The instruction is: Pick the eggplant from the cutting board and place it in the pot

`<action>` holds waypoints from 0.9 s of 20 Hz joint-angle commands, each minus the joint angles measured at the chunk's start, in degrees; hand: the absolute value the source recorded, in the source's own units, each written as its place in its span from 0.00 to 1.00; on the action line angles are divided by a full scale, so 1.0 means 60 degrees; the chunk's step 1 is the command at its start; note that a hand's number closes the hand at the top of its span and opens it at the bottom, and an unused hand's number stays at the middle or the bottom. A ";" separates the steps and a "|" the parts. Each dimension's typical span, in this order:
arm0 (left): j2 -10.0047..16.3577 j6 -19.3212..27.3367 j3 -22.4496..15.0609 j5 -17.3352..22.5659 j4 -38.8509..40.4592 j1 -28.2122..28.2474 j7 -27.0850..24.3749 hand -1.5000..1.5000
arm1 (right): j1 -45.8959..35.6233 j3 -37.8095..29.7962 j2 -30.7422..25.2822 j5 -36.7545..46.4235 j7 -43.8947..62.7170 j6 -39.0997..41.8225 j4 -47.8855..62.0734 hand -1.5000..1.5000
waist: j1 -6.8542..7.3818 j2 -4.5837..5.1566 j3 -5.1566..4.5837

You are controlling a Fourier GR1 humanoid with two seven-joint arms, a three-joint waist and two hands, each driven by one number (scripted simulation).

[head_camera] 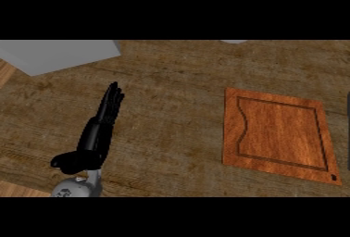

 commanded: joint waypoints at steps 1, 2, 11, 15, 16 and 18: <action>-0.0105 0.0052 -0.0111 -0.0099 0.0123 -0.0117 0.0009 0.50 | -0.1174 -0.0601 -0.0682 0.0886 0.1719 0.0394 0.1188 1.00 | 0.0152 0.0032 0.0005; -0.0019 -0.0043 -0.0006 0.0012 0.0098 -0.0082 -0.0020 0.50 | -0.1299 -0.0760 -0.0767 0.1091 0.1872 0.0320 0.1430 1.00 | 0.0189 0.0015 0.0008; -0.0159 0.0107 -0.0033 -0.0059 0.0146 -0.0232 0.0114 0.50 | -0.2492 -0.1740 -0.1085 0.2635 0.2731 0.0259 0.3262 1.00 | -0.0047 -0.0114 0.0046; -0.0263 0.0168 -0.0012 -0.0036 0.0413 -0.0249 0.0214 0.50 | -0.3060 -0.2085 -0.1211 0.3208 0.2955 0.0225 0.3758 1.00 | -0.0341 -0.0194 0.0039; -0.0111 0.0152 0.0242 0.0041 0.0510 -0.0181 0.0110 0.50 | -0.2958 -0.2138 -0.0945 0.3357 0.3154 0.0070 0.3919 1.00 | -0.0477 -0.0260 0.0037; 0.0034 0.0094 0.0266 0.0030 0.0274 -0.0145 0.0195 0.50 | -0.3036 -0.2324 -0.0768 0.3617 0.3423 -0.0133 0.4116 1.00 | -0.0457 -0.0308 0.0047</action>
